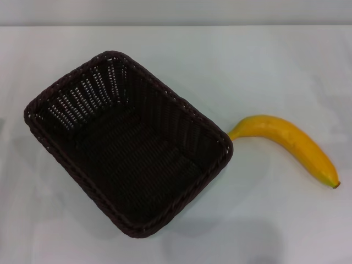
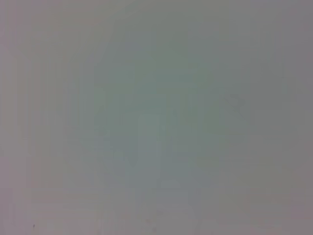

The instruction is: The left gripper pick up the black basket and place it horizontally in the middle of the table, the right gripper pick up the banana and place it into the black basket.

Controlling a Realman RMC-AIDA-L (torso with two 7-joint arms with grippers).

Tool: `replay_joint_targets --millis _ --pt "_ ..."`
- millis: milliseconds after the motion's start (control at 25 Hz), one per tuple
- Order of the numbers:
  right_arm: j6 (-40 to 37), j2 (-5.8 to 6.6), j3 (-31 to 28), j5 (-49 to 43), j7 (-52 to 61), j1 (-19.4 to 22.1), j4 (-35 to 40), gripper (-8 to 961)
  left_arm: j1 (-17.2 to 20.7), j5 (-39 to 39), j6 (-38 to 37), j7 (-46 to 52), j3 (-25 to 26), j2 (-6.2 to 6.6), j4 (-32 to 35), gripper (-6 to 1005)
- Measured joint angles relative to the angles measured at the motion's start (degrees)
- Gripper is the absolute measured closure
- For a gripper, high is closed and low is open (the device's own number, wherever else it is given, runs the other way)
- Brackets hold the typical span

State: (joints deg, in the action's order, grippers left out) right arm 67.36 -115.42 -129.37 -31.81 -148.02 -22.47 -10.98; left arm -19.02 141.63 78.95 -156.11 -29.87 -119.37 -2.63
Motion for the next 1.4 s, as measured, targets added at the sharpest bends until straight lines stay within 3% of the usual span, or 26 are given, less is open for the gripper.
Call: replay_joint_targets --millis 440,640,800,960,1120,1400 --pt "-1.4 0.03 0.0 0.0 0.0 -0.6 0.0 140 0.2 0.3 0.7 -0.4 0.2 -0.25 -0.1 127" --pt "-1.4 0.02 0.0 0.0 0.0 -0.7 0.0 141 -0.3 4.0 0.5 3.4 0.2 -0.25 -0.5 129" --pt "-1.5 0.02 0.0 0.0 0.0 -1.1 0.0 141 -0.2 5.8 -0.1 10.4 -0.1 0.12 0.2 129" --pt "-3.0 0.02 0.0 0.0 0.0 -1.8 0.0 141 1.9 0.6 -4.4 24.9 -1.5 0.91 8.3 130" --pt "-4.1 0.02 0.0 0.0 0.0 -2.9 0.0 140 3.3 -14.7 -10.1 44.8 -3.2 3.52 20.0 131" --pt "-3.9 0.02 0.0 0.0 0.0 -3.8 -0.2 141 -2.1 -46.0 -6.7 71.8 -3.5 10.98 33.9 133"
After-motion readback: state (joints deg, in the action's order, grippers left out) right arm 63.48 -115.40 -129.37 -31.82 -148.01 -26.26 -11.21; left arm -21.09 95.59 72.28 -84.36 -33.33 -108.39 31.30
